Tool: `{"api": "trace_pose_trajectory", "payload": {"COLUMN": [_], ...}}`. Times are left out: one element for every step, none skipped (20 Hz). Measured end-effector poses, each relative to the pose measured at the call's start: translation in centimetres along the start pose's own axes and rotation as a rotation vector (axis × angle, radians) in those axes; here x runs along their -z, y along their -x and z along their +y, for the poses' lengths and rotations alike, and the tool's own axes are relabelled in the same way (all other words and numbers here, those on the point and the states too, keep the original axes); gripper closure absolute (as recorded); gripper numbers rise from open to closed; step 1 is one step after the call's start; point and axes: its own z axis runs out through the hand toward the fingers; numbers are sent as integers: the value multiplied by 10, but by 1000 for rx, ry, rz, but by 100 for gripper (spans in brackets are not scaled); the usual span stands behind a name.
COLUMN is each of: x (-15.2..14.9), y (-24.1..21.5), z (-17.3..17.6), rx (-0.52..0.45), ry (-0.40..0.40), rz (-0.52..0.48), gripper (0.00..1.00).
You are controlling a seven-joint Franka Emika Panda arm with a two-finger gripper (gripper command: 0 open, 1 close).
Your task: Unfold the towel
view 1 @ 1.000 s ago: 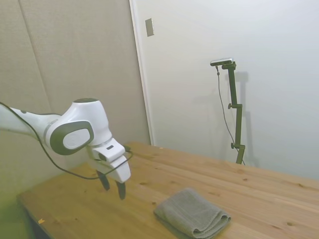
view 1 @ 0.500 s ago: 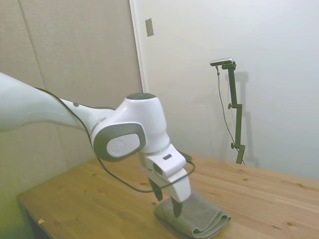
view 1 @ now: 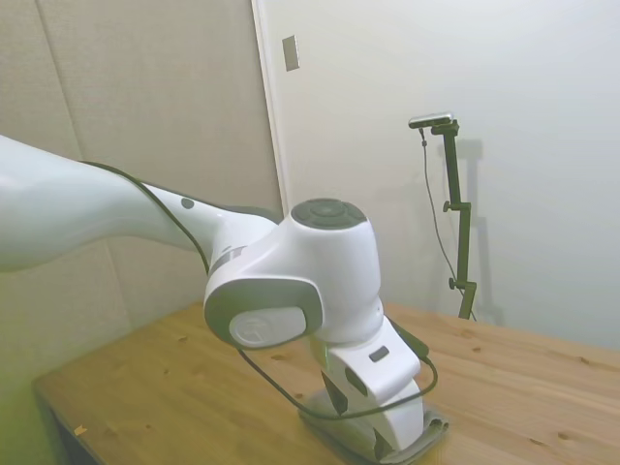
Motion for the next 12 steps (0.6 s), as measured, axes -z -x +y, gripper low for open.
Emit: {"api": "trace_pose_trajectory", "payload": {"x": [-5, -10, -13, -16, -21, -26, -31, -35, -37, -39, -39, -40], "y": [-3, -7, -11, -15, -17, -20, -22, -23, -25, -26, -27, -28], "z": [4, 8, 10, 11, 12, 14, 16, 18, 19, 19, 19, 19], "rx": [-2, -2, 1, 12, 27, 43, 55, 65, 73, 82, 89, 98], "ry": [-9, -13, -20, -38, -66, -96, -118, -133, -143, -154, -164, -174], "rz": [-22, -34, -43, -50, -61, -75, -94, -115, -135, -149, -159, -163], "gripper": [0, 0, 0, 0, 0, 0, 0, 0, 0, 0, 0, 0]}}
